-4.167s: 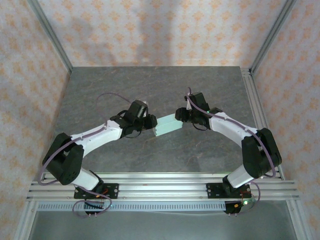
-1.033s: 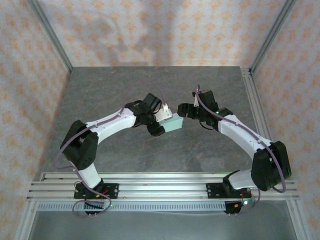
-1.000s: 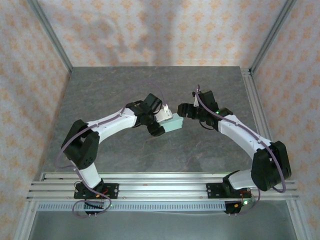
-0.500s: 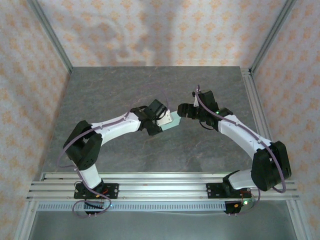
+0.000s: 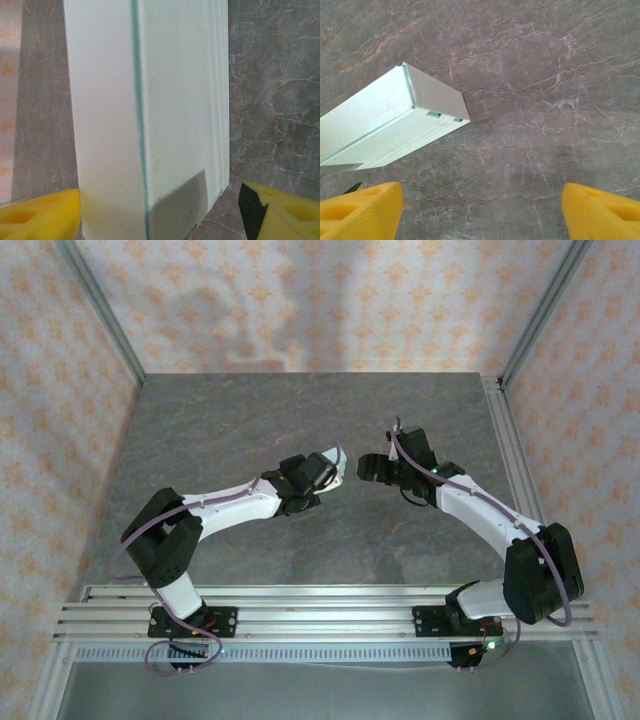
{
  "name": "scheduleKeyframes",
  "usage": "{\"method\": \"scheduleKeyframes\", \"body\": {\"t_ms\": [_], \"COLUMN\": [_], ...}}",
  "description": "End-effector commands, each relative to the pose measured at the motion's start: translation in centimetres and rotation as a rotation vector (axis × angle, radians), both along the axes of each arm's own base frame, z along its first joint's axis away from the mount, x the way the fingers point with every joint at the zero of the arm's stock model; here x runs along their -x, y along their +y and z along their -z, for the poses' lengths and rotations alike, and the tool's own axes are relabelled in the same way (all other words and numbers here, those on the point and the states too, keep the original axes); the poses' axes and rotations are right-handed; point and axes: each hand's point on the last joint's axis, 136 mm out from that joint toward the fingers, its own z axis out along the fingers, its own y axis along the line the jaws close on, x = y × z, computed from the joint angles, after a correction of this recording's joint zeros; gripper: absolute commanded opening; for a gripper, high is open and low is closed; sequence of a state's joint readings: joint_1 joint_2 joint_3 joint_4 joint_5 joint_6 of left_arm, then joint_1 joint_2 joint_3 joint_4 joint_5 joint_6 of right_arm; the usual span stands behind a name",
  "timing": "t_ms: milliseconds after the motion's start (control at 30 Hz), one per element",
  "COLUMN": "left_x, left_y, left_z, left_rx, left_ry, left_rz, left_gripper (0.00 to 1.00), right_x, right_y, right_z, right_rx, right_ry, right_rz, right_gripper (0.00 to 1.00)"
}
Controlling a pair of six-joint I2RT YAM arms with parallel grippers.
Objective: Fold the paper box
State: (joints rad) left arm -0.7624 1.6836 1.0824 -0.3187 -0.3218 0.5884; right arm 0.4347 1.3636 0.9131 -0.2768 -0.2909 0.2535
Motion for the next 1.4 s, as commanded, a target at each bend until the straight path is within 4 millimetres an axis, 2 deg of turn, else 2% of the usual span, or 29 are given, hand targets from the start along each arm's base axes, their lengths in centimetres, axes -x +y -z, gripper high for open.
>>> {"method": "scheduleKeyframes", "body": {"t_ms": [0,100,167,500,633,800,1067,1200,1367], "left_x": [2.2,3.8,4.3,2.7,2.0,1.6,0.1,-0.5,-0.5], "left_y": [-1.7,-3.2,-3.4,-2.4,-1.8,-1.4,1.5,2.6,2.5], "left_z": [-0.4,-0.3,-0.3,-0.2,0.7,0.4,-1.2,-1.3,-1.4], "left_rx": [0.142,0.254,0.281,0.295,0.246,0.214,0.008,-0.126,-0.146], "left_ry": [0.08,0.153,0.164,0.114,0.121,0.103,-0.079,-0.19,-0.27], "left_rz": [0.046,0.08,0.079,-0.044,-0.084,-0.102,-0.152,-0.165,-0.172], "left_gripper": [0.83,0.83,0.83,0.77,0.69,0.59,0.57,0.57,0.53], "right_x": [-0.1,0.1,0.1,0.0,0.0,0.2,0.0,-0.1,-0.2], "right_y": [-1.1,-1.4,-1.4,-1.0,-1.2,-1.4,-1.2,-1.2,-1.2], "right_z": [-0.8,-0.7,-0.7,-1.0,-1.0,-0.7,-0.6,-0.5,-0.3], "right_rx": [0.017,0.028,0.027,0.006,0.009,0.02,0.018,0.02,0.024], "right_ry": [-0.036,-0.038,-0.036,-0.033,-0.035,-0.029,-0.028,-0.027,-0.025], "right_rz": [0.04,0.048,0.046,0.043,0.047,0.05,0.045,0.045,0.043], "right_gripper": [0.82,0.82,0.82,0.82,0.82,0.82,0.82,0.82,0.82]}}
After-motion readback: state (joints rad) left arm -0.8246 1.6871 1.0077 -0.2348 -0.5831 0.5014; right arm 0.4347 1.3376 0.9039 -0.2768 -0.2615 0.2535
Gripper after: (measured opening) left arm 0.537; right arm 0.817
